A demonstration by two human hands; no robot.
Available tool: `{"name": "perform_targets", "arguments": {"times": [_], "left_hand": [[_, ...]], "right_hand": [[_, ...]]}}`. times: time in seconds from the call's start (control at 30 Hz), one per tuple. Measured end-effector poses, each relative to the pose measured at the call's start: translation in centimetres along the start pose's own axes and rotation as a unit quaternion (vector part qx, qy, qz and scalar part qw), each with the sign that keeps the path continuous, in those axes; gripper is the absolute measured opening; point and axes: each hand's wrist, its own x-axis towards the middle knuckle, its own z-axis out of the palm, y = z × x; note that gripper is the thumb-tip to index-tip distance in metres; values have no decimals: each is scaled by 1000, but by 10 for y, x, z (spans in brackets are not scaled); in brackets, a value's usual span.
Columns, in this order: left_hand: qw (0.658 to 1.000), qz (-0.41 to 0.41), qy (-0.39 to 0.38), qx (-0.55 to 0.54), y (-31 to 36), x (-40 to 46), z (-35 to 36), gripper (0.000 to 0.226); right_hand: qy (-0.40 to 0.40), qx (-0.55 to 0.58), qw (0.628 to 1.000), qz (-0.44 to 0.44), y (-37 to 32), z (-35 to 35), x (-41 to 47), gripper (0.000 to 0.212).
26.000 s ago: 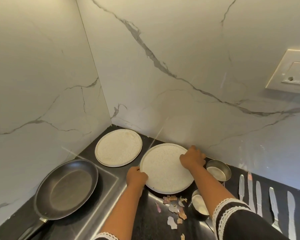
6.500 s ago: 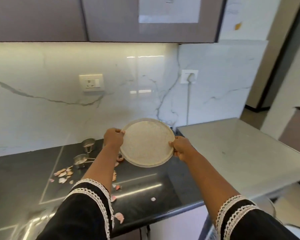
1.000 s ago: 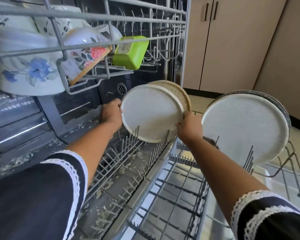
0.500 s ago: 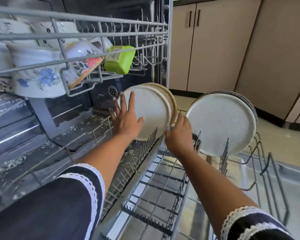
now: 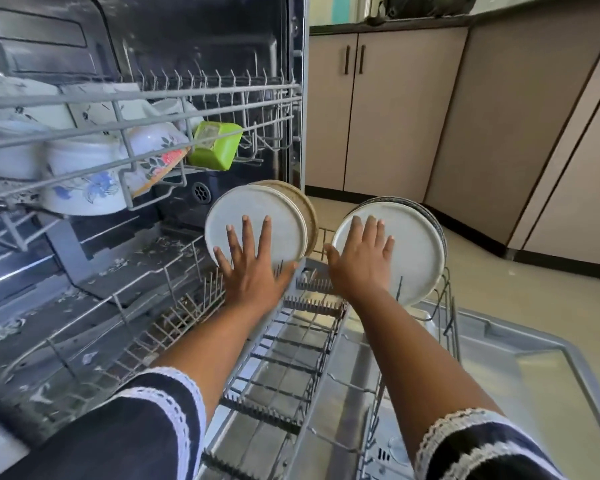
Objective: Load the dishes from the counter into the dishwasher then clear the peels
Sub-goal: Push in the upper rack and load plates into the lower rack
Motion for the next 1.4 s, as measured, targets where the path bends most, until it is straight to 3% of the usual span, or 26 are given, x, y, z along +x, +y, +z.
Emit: {"name": "perform_targets", "arguments": {"times": [0.33,0.57,0.87,1.1,1.4], "left_hand": [[995,69,76,14,40,20,-61,100],[991,103,82,-18,88,44,-120,108],[987,77,125,-73,145,100,-201,76],[991,59,105,-60,175,136,-313,68],[996,45,-18,-70,184,110,-442,68]], "right_hand": [[78,-16,997,-19,-3,-54,-1,81],[97,-46,994,-26,6,-100,-3,81],[164,-91,979,-81,-17,-224,63,65],[140,-81,984,-72,-63,-339,95,64],[68,-85,991,-83,-122,-463,82,61]]}}
